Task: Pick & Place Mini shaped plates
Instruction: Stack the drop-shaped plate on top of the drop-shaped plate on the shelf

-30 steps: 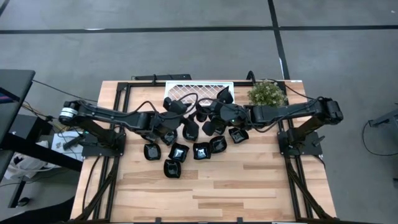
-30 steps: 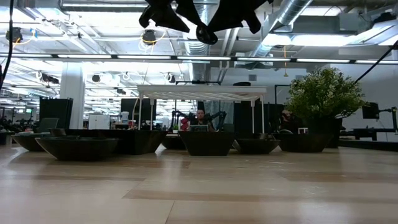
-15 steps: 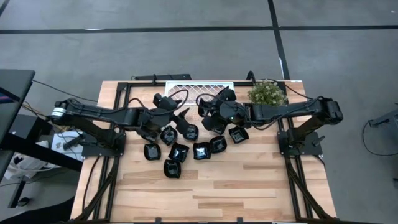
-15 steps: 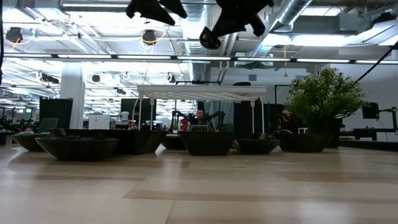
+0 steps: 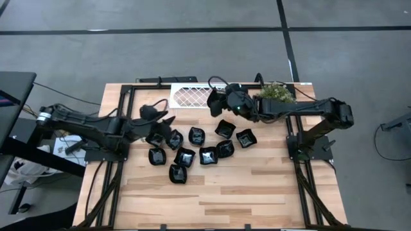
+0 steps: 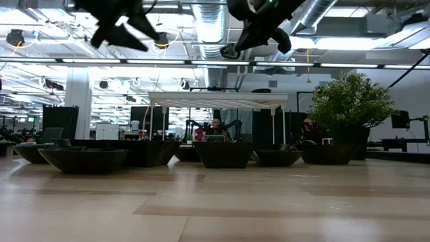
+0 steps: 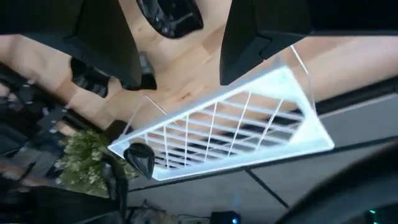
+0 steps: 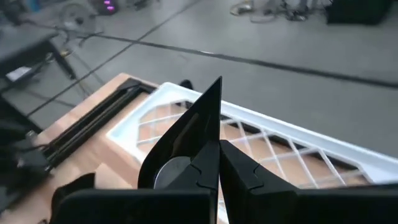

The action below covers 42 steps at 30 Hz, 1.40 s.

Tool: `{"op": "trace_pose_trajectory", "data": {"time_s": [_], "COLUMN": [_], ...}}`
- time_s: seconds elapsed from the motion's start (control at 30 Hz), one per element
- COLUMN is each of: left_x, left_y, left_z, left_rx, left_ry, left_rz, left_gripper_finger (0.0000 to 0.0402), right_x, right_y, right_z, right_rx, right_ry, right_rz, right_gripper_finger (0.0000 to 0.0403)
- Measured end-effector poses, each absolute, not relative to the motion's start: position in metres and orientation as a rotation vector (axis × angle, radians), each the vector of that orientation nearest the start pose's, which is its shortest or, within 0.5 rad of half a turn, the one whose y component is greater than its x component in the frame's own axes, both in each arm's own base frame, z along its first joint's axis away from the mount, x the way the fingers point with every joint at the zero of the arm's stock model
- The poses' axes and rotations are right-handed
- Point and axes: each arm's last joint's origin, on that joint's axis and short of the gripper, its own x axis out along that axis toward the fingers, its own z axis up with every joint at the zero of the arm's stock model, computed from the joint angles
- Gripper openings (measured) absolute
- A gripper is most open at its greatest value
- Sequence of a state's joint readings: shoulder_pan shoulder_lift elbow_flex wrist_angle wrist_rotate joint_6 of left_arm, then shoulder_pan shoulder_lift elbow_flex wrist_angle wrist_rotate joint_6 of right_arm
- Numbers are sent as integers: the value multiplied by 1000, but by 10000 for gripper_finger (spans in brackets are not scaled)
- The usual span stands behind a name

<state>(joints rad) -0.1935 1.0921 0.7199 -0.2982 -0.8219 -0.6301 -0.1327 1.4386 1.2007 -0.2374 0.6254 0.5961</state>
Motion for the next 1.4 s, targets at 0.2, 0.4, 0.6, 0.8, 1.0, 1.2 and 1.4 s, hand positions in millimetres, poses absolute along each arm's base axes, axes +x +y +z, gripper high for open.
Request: {"op": "trace_pose_trajectory", "data": {"time_s": [0.2,0.4,0.6,0.8,1.0,1.2,1.4], "left_x": [178,151,138,130,122,113,106], "left_y": [-25,-26,-32,-37,-36,-32,-28], "left_z": [240,235,238,244,250,256,261], "left_rx": [-276,-301,-244,-165,-138,-116,-83], "left_ry": [305,250,238,232,220,180,150], "left_rz": [710,648,549,470,386,365,356], "left_gripper_finger": [221,221,219,214,214,214,214], "right_x": [305,299,290,280,275,271,262], "right_y": [-77,-89,-96,-100,-99,-108,-125], "right_z": [316,314,316,315,316,315,313], "right_rx": [566,639,735,824,900,954,1020], "right_ry": [249,228,228,243,230,241,289], "right_rz": [-967,-1027,-1038,-1084,-1095,-1095,-1095], "right_gripper_finger": [0,0,0,0,0,0,0]}}
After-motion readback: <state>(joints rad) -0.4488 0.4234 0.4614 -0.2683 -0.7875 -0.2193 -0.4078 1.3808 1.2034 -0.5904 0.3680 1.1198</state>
